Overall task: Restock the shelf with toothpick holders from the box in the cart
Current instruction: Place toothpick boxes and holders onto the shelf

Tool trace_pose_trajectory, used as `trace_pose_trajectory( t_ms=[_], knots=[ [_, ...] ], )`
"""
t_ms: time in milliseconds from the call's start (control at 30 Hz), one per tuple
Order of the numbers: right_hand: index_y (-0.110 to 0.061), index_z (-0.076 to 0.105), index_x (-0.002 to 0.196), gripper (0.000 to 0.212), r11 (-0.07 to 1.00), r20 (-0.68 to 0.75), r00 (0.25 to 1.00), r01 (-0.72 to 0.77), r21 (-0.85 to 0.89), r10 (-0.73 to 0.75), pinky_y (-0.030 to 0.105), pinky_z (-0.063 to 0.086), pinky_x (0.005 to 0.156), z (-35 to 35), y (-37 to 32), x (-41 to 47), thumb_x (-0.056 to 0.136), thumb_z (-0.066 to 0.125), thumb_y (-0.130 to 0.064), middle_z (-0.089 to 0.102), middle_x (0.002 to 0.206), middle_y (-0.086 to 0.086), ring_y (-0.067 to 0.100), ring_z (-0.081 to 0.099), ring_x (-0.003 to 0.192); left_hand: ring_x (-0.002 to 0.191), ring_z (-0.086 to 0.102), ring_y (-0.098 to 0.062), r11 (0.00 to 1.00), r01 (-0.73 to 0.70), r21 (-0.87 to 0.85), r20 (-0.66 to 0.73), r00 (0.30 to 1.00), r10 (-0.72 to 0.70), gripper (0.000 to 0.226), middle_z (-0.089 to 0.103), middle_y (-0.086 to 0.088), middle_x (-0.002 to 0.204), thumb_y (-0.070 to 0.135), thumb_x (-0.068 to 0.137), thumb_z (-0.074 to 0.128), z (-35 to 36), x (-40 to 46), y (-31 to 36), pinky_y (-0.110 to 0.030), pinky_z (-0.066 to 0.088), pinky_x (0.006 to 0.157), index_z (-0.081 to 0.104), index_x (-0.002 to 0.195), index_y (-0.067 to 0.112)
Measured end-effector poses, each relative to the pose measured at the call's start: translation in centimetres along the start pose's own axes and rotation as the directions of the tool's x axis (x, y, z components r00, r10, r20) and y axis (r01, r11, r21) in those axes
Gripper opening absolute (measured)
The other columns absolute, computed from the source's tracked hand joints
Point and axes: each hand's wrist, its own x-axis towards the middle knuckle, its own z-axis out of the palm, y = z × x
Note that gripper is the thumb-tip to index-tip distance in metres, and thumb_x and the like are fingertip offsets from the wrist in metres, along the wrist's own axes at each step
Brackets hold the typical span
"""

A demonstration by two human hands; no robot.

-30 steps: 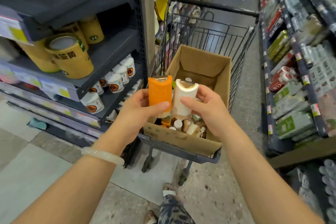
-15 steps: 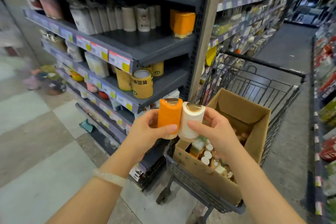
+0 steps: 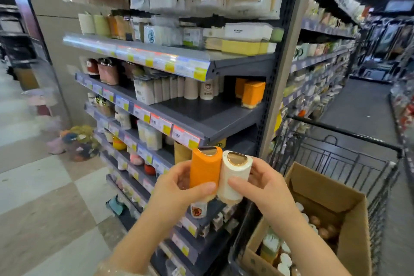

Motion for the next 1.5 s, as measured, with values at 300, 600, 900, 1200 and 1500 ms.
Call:
trace_pose_trajectory(
  t_ms=[300,600,900,1200,1500],
  knots=[
    [-0.018,0.063,0.111,0.043,0.995,-0.17,0.98,0.103,0.01,-0.1,0.018,0.052,0.074,5.3,-1.9,5.1,0.069,0.076,-0.014,0.072,0.103,-0.007,0.009,0.068,0.094,0.089,0.068,-0.006,0.995,-0.093,0.034,0.117,0.989,0.089,0.053,0.073,0.011,0.096,0.031,0.053,0.08,-6.2,5.9,3.4,-0.016,0.052,0.068,0.064,0.103,0.028],
    [-0.022,0.063,0.109,0.044,0.991,-0.207,0.969,0.126,-0.048,-0.134,0.016,0.052,0.069,10.7,-2.0,7.4,0.066,0.076,-0.019,0.073,0.099,-0.01,0.005,0.068,0.09,0.085,0.068,0.0,0.993,-0.111,-0.044,0.12,0.986,0.116,0.045,0.072,0.011,0.095,0.013,0.069,0.078,-11.5,7.3,3.2,-0.01,0.05,0.065,0.06,0.109,0.025],
    [-0.029,0.063,0.108,0.051,0.98,-0.203,0.966,0.13,-0.153,-0.16,0.031,0.054,0.082,13.6,-1.9,9.8,0.059,0.074,-0.039,0.07,0.106,-0.008,0.009,0.065,0.099,0.087,0.067,0.0,0.99,-0.133,-0.054,0.073,0.988,0.137,0.04,0.071,0.009,0.098,0.017,0.071,0.077,-14.5,8.6,2.6,-0.012,0.053,0.071,0.061,0.107,0.022],
    [-0.026,0.061,0.112,0.044,0.981,-0.231,0.963,0.102,-0.166,-0.139,0.018,0.054,0.065,14.2,-1.4,12.5,0.071,0.075,-0.024,0.069,0.105,-0.008,0.004,0.066,0.095,0.097,0.065,-0.005,0.99,-0.14,-0.011,0.057,0.988,0.14,0.05,0.068,0.007,0.106,0.021,0.072,0.078,-15.3,11.8,2.3,-0.018,0.053,0.077,0.059,0.117,0.016],
    [-0.031,0.062,0.104,0.045,0.98,-0.376,0.912,0.105,-0.168,-0.162,0.03,0.054,0.082,17.3,-0.5,16.5,0.064,0.082,-0.03,0.07,0.107,-0.004,0.011,0.066,0.099,0.078,0.064,0.007,0.987,-0.155,-0.036,0.18,0.971,0.159,0.044,0.067,0.01,0.098,0.014,0.074,0.077,-18.6,16.6,2.4,-0.008,0.05,0.064,0.058,0.113,0.015]
  ],
)
